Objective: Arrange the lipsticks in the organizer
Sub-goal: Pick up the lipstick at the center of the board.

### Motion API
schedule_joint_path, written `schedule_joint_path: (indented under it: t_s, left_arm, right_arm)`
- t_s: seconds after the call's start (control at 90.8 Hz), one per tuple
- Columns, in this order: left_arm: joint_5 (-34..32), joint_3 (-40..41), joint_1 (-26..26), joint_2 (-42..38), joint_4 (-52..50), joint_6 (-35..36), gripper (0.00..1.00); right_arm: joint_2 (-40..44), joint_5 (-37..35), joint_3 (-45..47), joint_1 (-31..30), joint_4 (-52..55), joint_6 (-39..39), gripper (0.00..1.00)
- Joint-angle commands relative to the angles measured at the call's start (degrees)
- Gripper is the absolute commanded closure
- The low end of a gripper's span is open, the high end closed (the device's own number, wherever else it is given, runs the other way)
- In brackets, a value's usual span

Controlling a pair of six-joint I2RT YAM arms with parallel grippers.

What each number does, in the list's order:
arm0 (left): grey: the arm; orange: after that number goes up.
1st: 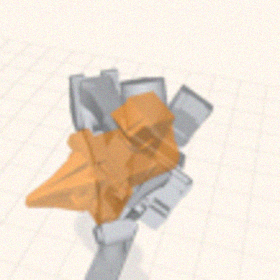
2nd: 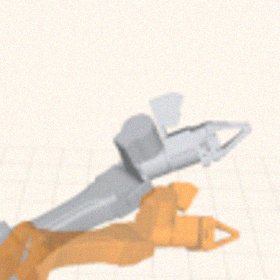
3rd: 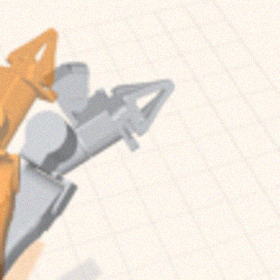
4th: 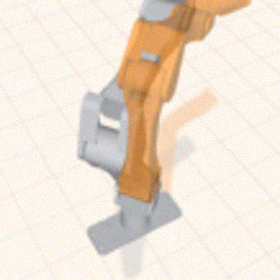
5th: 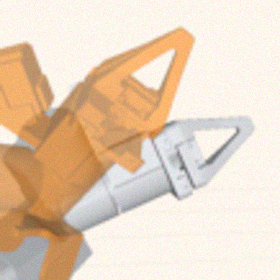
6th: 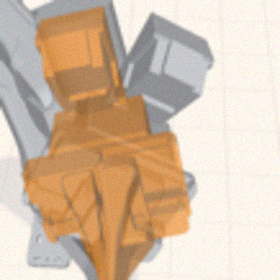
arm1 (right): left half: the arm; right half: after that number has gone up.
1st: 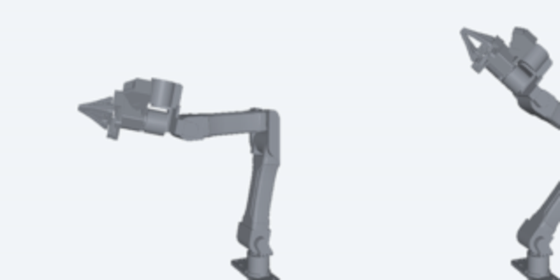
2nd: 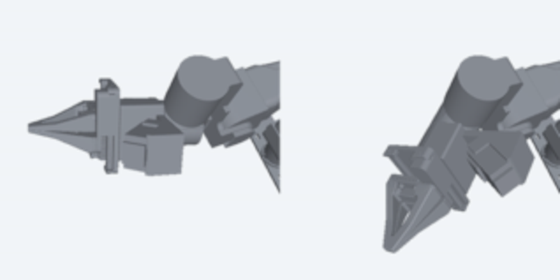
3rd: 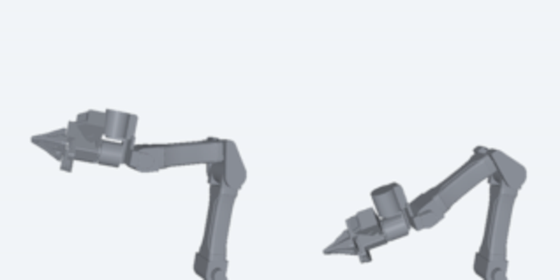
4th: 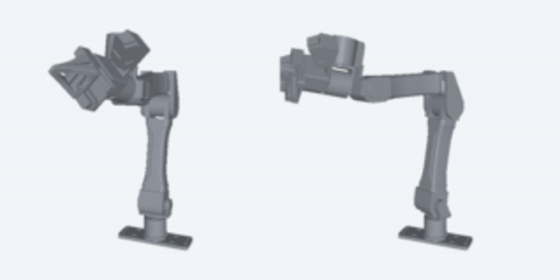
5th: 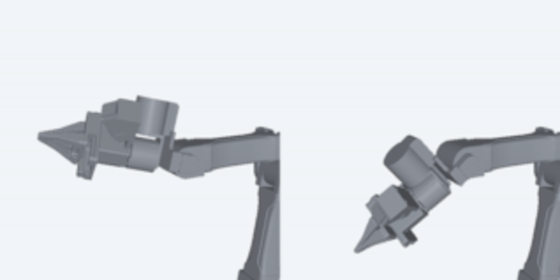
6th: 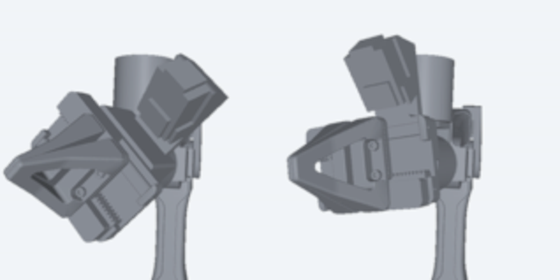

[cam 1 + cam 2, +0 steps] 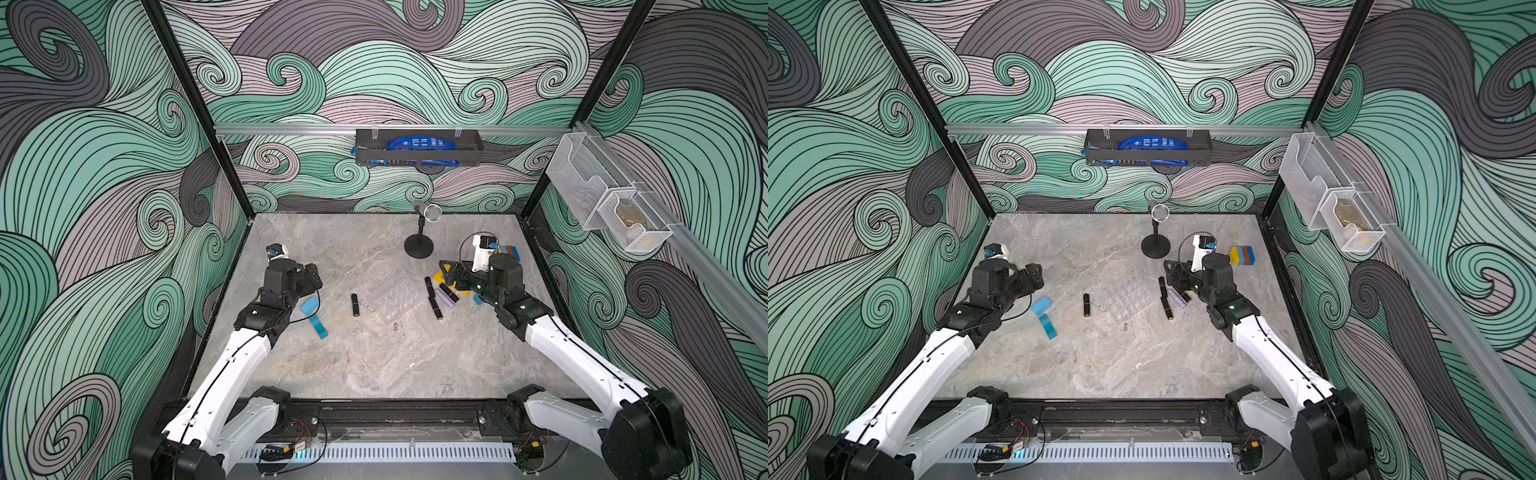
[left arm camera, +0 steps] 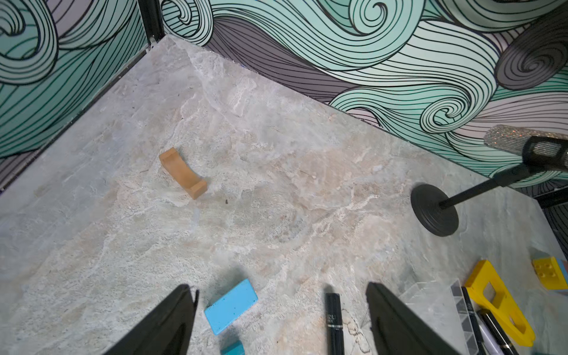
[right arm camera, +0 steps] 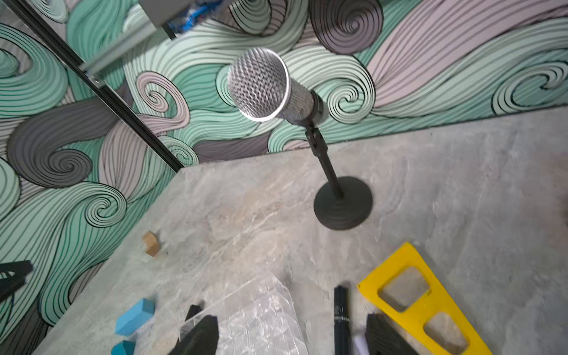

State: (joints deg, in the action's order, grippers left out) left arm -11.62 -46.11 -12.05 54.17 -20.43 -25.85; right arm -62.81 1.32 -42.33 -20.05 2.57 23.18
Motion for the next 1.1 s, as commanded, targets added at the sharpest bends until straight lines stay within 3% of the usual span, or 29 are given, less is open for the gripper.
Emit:
schedule_joint_path:
  t_s: [0.0, 0.11, 0.275, 0.385, 0.638, 0.87, 1.09]
  left_arm:
    - [1.38, -4.64, -0.60, 0.14, -11.42, 5.13, 0.12]
    - [2.61, -5.45, -2.26, 0.05, -13.62, 5.25, 0.12]
    - [6.44, -3.77, -6.40, 0.43, -11.17, 2.23, 0.15]
    - [7.92, -2.22, -10.11, 1.35, -8.46, 2.53, 0.17]
    - [11.22, -1.38, -14.75, 7.51, -2.53, 4.06, 0.23]
    - [15.33, -1.18, -15.52, 11.71, -1.10, 2.29, 0.34]
    - [15.53, -0.32, -16.32, 12.12, -0.14, 1.58, 0.35]
  right_arm:
    - [0.81, -1.92, 0.41, -0.96, 11.82, 2.10, 0.15]
    - [0.90, -0.90, 0.47, -1.20, 13.92, 3.32, 0.15]
    - [1.02, -2.10, 1.99, -1.21, 14.59, 1.67, 0.56]
    - [-1.28, -4.40, 2.05, -1.30, 15.03, -1.10, 0.70]
    - [-14.37, -3.02, -3.08, -3.73, 18.14, -5.84, 0.66]
    - [-19.63, -5.14, -6.28, -5.08, 17.45, -5.90, 0.61]
    - [-23.72, -7.06, -8.23, -5.04, 17.53, -6.87, 0.61]
